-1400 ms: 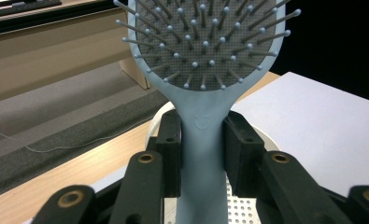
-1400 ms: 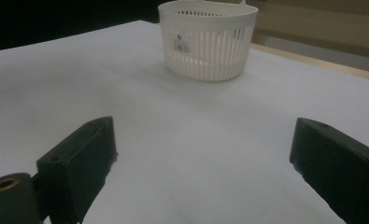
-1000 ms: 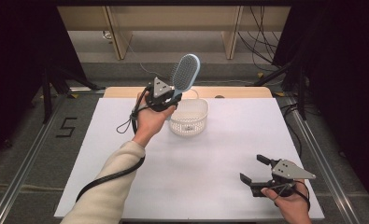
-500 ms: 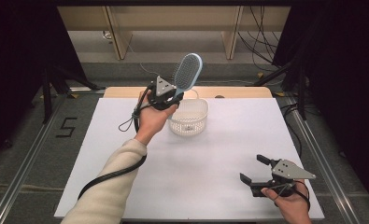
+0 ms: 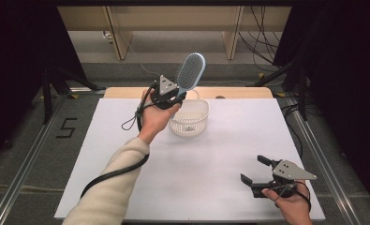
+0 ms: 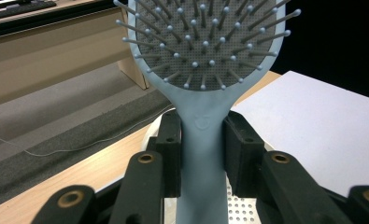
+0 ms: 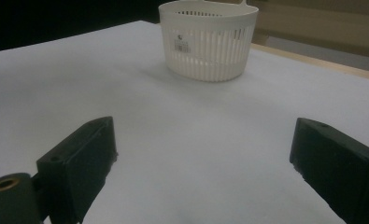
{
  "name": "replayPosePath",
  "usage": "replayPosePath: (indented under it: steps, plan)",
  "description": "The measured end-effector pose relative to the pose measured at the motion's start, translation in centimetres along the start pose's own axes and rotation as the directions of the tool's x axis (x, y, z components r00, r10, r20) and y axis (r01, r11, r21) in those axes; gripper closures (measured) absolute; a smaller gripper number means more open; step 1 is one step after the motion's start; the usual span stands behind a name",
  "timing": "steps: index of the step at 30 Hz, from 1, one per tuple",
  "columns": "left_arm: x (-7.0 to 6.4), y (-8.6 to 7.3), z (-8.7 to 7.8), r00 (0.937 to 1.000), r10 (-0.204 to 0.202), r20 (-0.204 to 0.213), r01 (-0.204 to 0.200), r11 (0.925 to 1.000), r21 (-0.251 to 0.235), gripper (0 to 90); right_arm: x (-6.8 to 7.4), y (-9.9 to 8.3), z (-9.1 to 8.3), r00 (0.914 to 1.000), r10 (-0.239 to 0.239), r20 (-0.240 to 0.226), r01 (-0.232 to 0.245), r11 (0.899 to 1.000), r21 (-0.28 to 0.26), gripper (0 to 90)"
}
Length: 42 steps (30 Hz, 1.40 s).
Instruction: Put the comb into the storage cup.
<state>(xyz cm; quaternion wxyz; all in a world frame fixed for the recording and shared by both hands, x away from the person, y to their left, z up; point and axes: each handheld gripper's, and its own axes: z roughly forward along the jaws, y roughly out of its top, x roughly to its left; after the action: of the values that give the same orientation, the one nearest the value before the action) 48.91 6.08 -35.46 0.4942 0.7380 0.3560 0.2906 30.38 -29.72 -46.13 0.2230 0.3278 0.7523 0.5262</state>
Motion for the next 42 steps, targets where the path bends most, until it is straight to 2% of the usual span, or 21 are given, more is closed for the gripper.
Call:
replayPosePath:
  steps: [42]
  plan:
    - [-0.3,0.0,1.2,0.9998,0.015,0.013,-0.015,0.9999,-0.001,69.7,0.0,0.0,0.0,1.0,0.0,-0.001,0.0,1.0,0.0,7.9]
